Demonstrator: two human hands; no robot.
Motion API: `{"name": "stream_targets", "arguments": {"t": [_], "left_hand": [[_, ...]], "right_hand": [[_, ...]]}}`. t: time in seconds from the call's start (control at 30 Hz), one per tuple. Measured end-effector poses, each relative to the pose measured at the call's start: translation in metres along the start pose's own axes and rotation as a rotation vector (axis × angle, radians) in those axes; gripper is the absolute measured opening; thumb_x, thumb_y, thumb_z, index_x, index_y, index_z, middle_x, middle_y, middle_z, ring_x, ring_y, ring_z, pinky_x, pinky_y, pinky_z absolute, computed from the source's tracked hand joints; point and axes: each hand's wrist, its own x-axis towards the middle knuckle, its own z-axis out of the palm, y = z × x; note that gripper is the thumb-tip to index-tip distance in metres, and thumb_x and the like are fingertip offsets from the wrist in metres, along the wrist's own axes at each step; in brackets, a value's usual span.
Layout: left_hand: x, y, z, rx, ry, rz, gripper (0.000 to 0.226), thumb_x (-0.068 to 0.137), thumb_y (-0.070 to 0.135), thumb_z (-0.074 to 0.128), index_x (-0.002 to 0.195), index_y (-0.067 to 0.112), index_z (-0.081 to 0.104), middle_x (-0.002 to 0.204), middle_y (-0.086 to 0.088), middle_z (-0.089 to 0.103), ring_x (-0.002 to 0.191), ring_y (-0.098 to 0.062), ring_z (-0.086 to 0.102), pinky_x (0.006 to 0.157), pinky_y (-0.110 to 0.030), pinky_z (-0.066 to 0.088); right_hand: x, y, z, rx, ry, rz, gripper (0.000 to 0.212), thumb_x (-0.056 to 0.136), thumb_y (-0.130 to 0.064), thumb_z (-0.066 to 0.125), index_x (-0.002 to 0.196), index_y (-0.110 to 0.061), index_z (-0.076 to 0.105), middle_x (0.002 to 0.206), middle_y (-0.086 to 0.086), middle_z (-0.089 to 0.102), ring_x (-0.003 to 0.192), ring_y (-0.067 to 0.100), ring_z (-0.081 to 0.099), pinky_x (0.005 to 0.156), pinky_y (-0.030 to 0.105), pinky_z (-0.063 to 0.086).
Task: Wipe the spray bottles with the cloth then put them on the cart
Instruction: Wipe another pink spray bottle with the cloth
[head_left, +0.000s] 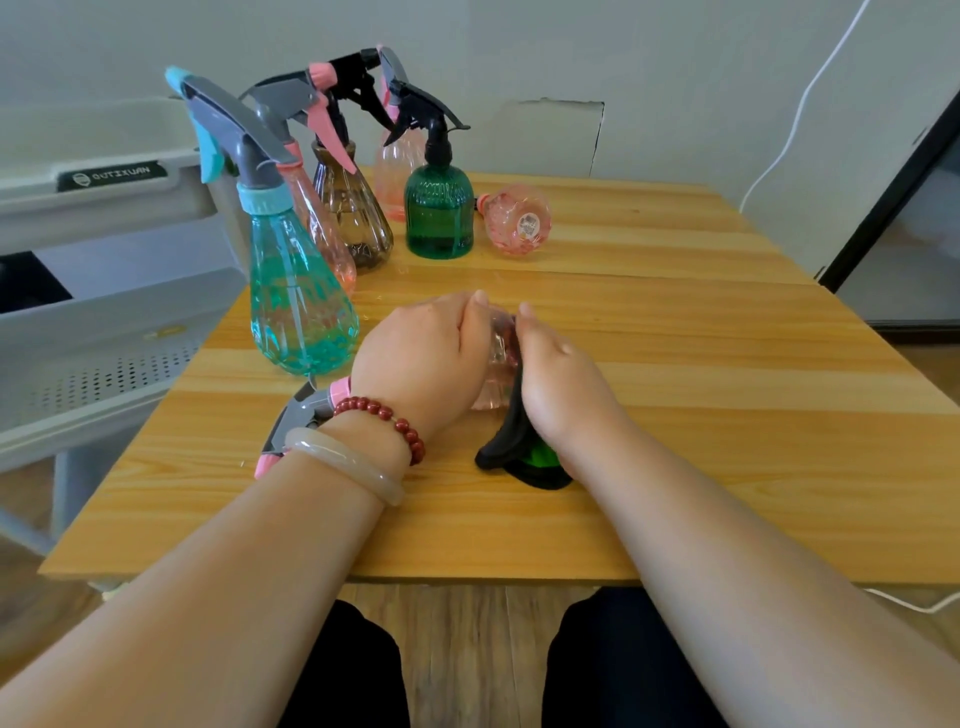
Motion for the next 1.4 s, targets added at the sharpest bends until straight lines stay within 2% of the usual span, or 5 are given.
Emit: {"name": "stream_targets", "arguments": {"t": [0.3,0.73,1.0,1.23,1.4], "left_hand": [[-0.005,0.002,0.0,-0.001,0.022,0.047,0.037,0.106,0.032,0.03,0.095,0.03,0.065,0.073,0.011,0.052,0.071,-0.015,0.051,0.059,-0.03,0.033],[0.0,-0.002,-0.001,-0.007,-0.002,-0.006,0.04,0.106,0.034,0.029,0.082,0.019,0.057,0.066,0.008,0.051,0.063,-0.013,0.051,0.054,-0.028,0.036],[0.0,-0.001,-0.005,0.01,-0.006,0.011,0.045,0.106,0.033,0.027,0.1,0.013,0.067,0.081,-0.003,0.065,0.075,-0.022,0.06,0.065,-0.035,0.047],[0.0,0.0,-0.009,-0.005,-0.08,0.015,0.035,0.107,0.033,0.025,0.098,0.026,0.058,0.077,0.006,0.056,0.071,-0.012,0.054,0.06,-0.026,0.037],[0.002,-0.002,-0.013,-0.142,-0.108,0.005,0.038,0.106,0.028,0.033,0.125,0.014,0.064,0.117,0.003,0.057,0.103,-0.011,0.051,0.086,-0.023,0.036]], "right_hand": [[-0.005,0.002,-0.007,0.077,-0.017,0.231,0.056,0.1,-0.058,0.031,0.136,-0.022,0.056,0.139,0.001,0.054,0.129,0.026,0.048,0.11,0.041,0.035],[-0.027,0.009,-0.006,0.058,0.002,-0.058,0.045,0.107,-0.038,0.027,0.147,-0.024,0.042,0.138,-0.015,0.045,0.13,0.001,0.037,0.096,0.013,0.021],[-0.013,0.008,0.003,0.12,0.021,-0.156,0.04,0.106,-0.035,0.035,0.143,-0.028,0.047,0.146,-0.012,0.048,0.136,0.006,0.041,0.115,0.028,0.031],[-0.023,0.014,-0.015,0.183,0.136,-0.183,0.029,0.105,-0.03,0.04,0.087,-0.049,0.052,0.079,-0.041,0.053,0.072,-0.031,0.049,0.064,-0.006,0.035],[-0.012,0.007,-0.017,0.037,0.225,-0.283,0.028,0.107,-0.029,0.033,0.116,-0.035,0.059,0.11,-0.021,0.06,0.098,-0.004,0.053,0.073,-0.005,0.034]]}}
